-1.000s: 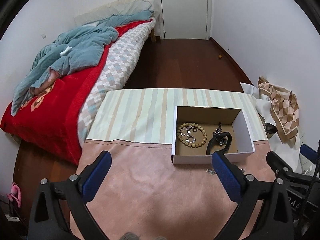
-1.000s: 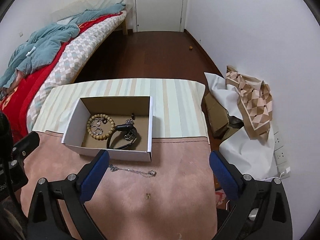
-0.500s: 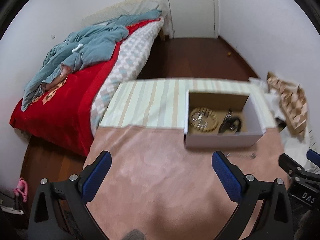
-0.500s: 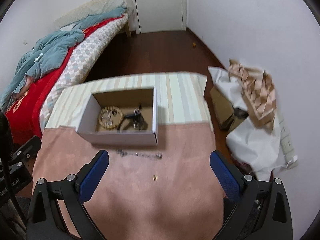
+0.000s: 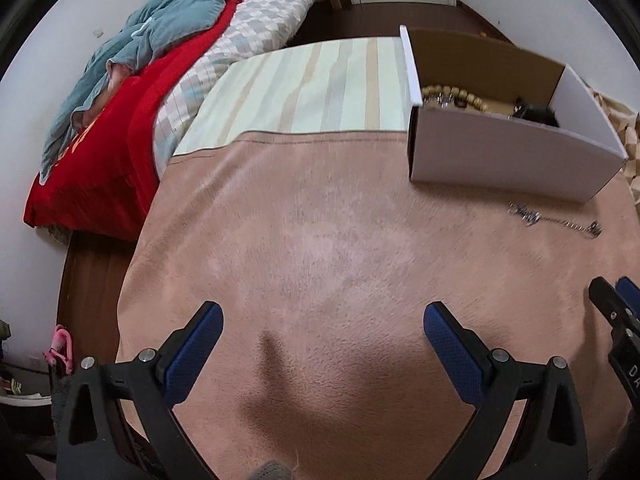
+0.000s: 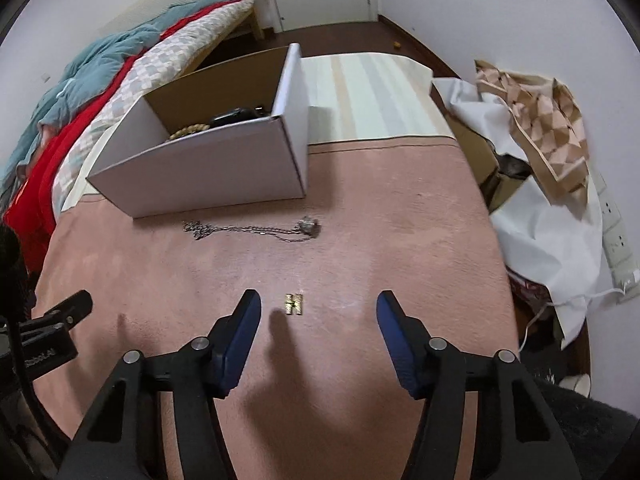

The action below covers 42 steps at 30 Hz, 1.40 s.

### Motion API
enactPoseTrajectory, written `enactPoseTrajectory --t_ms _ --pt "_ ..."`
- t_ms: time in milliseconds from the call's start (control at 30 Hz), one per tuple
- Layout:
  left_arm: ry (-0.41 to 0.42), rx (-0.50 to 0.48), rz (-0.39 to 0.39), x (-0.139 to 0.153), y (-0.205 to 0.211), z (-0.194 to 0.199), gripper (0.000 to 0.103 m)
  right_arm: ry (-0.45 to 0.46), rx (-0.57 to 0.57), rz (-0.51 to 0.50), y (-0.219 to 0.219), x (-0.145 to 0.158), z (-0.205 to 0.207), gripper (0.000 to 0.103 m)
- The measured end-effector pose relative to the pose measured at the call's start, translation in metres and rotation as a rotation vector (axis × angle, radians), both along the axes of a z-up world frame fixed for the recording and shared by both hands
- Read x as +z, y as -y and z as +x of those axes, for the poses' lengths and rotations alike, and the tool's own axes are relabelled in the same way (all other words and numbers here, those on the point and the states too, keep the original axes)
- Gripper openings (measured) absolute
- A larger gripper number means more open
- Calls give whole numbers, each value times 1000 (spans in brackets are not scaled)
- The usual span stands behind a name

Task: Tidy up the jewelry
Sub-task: 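Grasp the small gold earring on the table with the right tool, then grasp the silver ring with the left tool while the right tool holds the earring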

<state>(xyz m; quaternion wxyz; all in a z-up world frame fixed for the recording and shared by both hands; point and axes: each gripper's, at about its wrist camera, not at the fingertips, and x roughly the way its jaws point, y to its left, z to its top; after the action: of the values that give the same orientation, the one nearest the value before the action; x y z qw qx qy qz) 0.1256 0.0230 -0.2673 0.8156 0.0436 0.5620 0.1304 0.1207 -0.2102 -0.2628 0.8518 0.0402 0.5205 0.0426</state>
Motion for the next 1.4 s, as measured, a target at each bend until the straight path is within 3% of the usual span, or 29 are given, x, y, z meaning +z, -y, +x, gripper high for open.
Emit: enactPoseTrajectory --t_ms 100,133,167,233,467,733,1000,1133,1200,1267,1333,1400 --pt "-6 -5 9 -3 0 0 103 18 29 -38 -12 -4 0 47" --pt "-8 -5 11 -4 0 0 103 24 35 -55 -16 -3 0 40" --pt "-9 -5 10 -4 0 1 103 34 43 -85 -21 -4 -2 24" --pt "-10 -8 7 -4 2 3 103 51 44 -125 -25 -3 -4 9" --pt "22 -60 -50 10 34 16 102 47 -19 -53 -3 4 -8 8" --pt "25 -247 -152 12 127 43 100 75 -179 15 56 25 -2 8" --pt "8 -344 -178 1 179 60 65 83 -301 33 108 30 5 8" --pt "4 -357 -172 -4 189 67 64 83 -330 48 121 29 9 8" --pt "1 -364 -171 -6 192 69 50 84 -338 54 125 29 10 8" --pt "7 -366 -171 -6 194 70 46 87 -346 60 129 29 11 8" --pt "12 -379 -175 -5 198 71 34 87 -353 63 132 28 12 8" --pt "14 -394 -176 -5 200 70 12 85 -361 67 133 27 12 9"
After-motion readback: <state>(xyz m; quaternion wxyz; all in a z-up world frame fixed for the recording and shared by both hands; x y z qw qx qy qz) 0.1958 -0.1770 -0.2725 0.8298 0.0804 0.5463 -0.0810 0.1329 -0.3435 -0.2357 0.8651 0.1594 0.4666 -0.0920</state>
